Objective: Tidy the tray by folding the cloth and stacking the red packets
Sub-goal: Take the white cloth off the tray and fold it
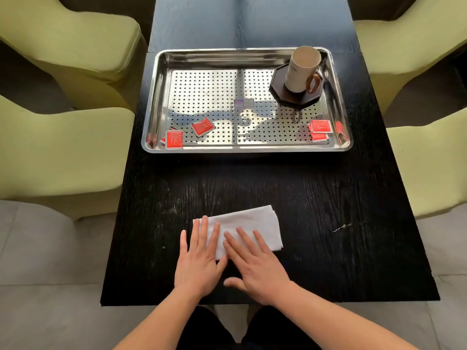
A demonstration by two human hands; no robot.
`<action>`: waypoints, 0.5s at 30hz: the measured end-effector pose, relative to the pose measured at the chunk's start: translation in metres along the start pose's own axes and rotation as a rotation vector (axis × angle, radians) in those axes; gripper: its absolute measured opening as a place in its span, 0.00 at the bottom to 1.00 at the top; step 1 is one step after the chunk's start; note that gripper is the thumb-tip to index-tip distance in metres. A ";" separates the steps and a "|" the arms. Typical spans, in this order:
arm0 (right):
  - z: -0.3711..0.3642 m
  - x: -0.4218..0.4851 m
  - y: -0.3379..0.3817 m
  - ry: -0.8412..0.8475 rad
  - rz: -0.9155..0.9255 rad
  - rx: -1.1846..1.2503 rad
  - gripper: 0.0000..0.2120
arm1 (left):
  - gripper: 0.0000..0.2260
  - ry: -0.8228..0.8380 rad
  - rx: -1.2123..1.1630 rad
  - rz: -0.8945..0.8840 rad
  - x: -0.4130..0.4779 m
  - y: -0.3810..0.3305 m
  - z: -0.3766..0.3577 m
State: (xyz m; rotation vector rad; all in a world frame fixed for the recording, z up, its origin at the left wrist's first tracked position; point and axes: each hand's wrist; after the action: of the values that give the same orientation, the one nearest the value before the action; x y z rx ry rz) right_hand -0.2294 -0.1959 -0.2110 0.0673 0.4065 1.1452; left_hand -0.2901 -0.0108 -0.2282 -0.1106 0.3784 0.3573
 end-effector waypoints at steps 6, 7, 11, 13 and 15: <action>0.001 -0.059 -0.036 0.084 -0.178 -0.061 0.43 | 0.36 0.043 0.043 -0.002 0.004 0.007 0.000; 0.002 -0.068 -0.039 0.085 -0.200 -0.053 0.43 | 0.36 0.041 0.047 0.002 0.005 0.006 0.001; 0.006 -0.078 -0.033 0.069 -0.275 -0.029 0.40 | 0.35 0.024 -0.005 0.044 -0.002 -0.003 0.012; 0.010 -0.072 -0.025 0.000 -0.309 -0.006 0.37 | 0.38 0.004 -0.165 0.156 -0.012 -0.011 0.021; 0.012 -0.067 -0.018 -0.109 -0.278 0.036 0.34 | 0.38 -0.014 -0.382 0.320 -0.022 -0.017 0.028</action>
State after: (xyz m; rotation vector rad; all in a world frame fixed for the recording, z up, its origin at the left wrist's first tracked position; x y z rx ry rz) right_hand -0.2331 -0.2610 -0.1860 0.1015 0.3279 0.8561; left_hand -0.2934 -0.0288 -0.1939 -0.4233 0.3103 0.7450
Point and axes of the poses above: each hand's wrist, its own x-axis towards the middle knuckle, its own z-axis out of the back of the hand, y = z × x, and after that the axes turned 11 degrees about z, right-handed
